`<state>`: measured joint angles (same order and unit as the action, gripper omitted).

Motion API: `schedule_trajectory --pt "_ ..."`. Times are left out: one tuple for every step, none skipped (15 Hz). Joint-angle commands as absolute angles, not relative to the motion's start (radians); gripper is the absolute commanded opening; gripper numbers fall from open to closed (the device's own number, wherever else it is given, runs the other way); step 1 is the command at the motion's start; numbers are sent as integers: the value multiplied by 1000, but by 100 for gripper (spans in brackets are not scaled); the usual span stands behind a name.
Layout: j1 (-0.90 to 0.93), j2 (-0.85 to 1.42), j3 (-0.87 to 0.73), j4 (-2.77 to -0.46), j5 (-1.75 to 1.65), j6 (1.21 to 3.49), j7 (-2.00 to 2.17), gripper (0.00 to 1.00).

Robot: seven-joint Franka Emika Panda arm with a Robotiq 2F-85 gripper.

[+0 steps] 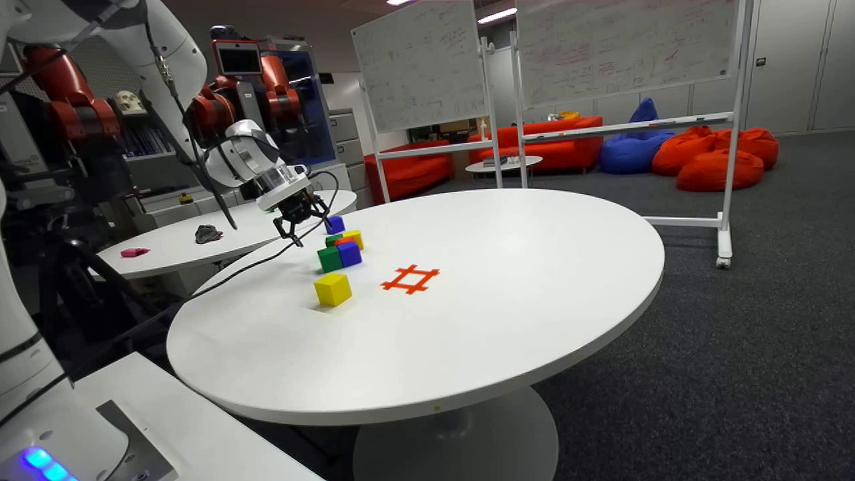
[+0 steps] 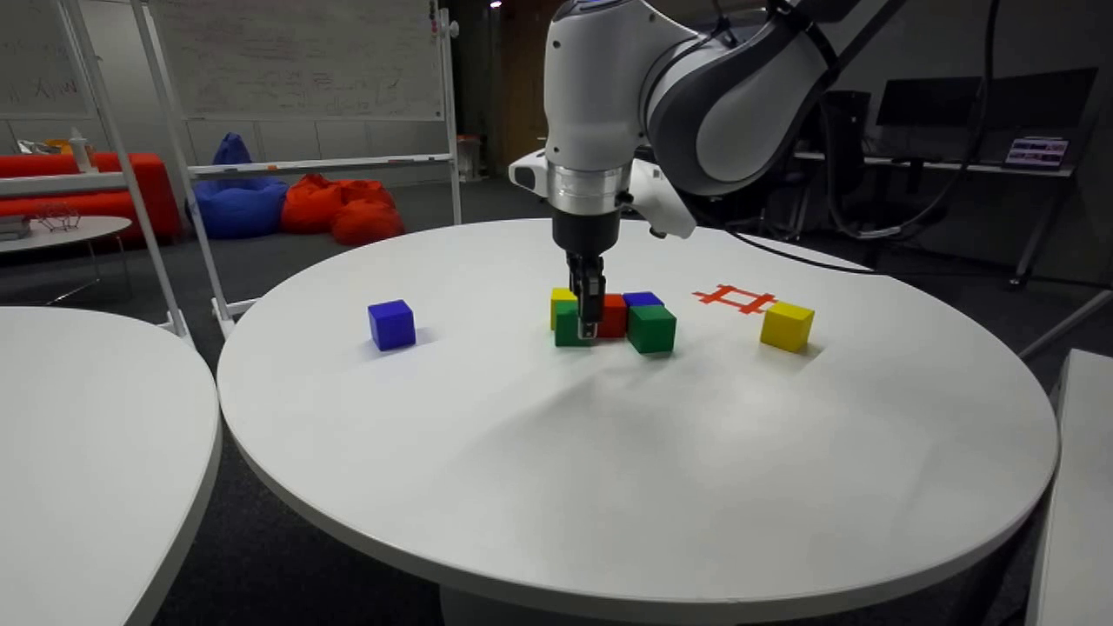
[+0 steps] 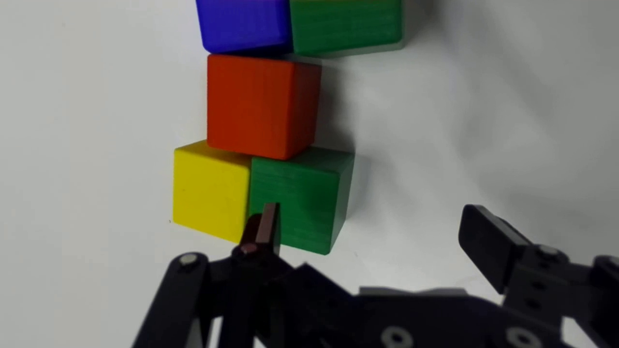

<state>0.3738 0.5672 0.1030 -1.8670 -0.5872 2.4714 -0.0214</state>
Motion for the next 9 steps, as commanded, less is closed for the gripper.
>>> schedule_trajectory --pt "357 557 109 -1885 -538 2496 -10 100" --pt "358 554 105 -1889 -527 2498 -1 100" --pt "358 554 104 -1889 -520 2500 -1 100" --pt "357 553 102 -1890 -511 2503 0 100" --pt "357 553 101 -1890 -504 2504 -1 100" --pt "358 553 99 -1890 -501 2503 1 100" --pt "360 552 95 -1890 -501 2502 4 100" --pt "362 553 92 -1889 -507 2502 3 100" --pt "361 554 93 -1887 -509 2501 -5 100"
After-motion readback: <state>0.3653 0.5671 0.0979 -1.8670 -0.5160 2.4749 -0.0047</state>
